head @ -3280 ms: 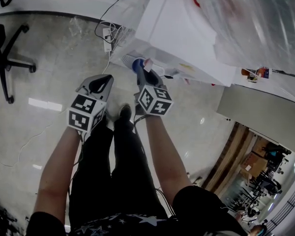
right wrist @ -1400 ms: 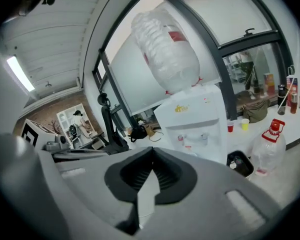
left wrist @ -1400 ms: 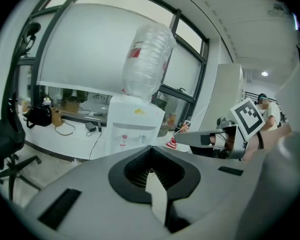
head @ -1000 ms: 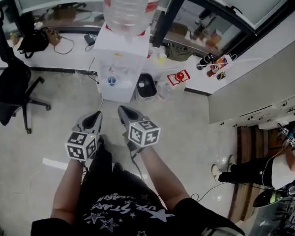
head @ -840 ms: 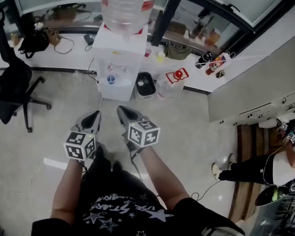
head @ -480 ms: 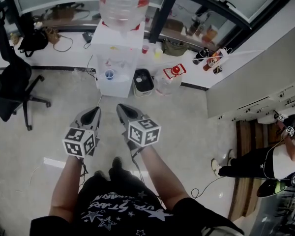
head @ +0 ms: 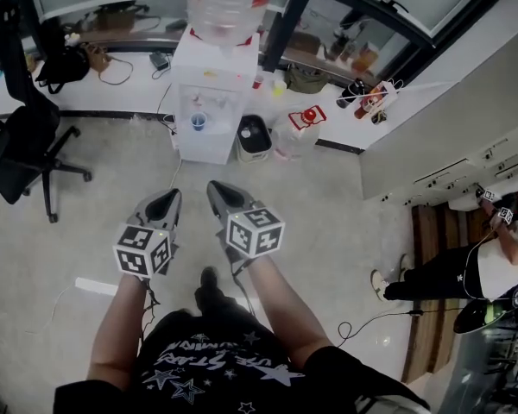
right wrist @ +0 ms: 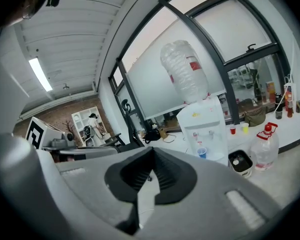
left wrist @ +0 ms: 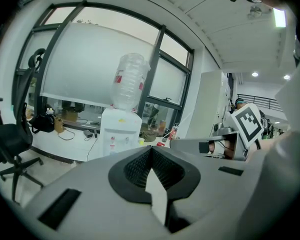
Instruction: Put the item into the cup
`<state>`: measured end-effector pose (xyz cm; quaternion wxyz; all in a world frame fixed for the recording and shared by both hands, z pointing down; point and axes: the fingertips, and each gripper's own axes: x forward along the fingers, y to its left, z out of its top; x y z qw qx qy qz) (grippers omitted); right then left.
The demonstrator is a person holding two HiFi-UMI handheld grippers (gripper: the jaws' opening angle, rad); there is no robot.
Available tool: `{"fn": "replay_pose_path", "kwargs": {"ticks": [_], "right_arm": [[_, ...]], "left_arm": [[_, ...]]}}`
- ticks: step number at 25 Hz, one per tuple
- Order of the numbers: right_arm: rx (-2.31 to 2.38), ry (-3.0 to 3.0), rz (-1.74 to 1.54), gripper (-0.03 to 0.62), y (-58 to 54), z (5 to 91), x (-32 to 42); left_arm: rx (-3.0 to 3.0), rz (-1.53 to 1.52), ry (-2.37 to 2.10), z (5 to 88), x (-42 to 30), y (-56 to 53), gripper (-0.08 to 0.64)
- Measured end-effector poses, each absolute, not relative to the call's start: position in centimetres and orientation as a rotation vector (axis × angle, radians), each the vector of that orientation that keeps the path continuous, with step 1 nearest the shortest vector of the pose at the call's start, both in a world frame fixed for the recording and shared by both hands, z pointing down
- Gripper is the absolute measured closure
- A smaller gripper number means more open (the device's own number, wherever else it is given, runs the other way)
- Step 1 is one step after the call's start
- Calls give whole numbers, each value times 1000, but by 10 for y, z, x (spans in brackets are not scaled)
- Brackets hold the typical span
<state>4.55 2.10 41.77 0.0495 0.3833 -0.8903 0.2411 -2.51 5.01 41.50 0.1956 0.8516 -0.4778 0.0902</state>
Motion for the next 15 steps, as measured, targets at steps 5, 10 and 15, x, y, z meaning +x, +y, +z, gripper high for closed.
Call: {"fn": "replay_pose_path", "kwargs": {"ticks": [5, 10, 15], "right_arm": [[1201, -2695, 712, 592, 55, 411, 40], [1240, -2696, 697, 592, 96, 403, 36], [1273, -2683, 667, 592, 136, 396, 35]], "left_arm": [[2406, 238, -1316, 411, -32, 83, 555], [2429, 225, -1296, 406, -39, 123, 555], [2449, 215, -1280, 402, -45, 159, 555]]}}
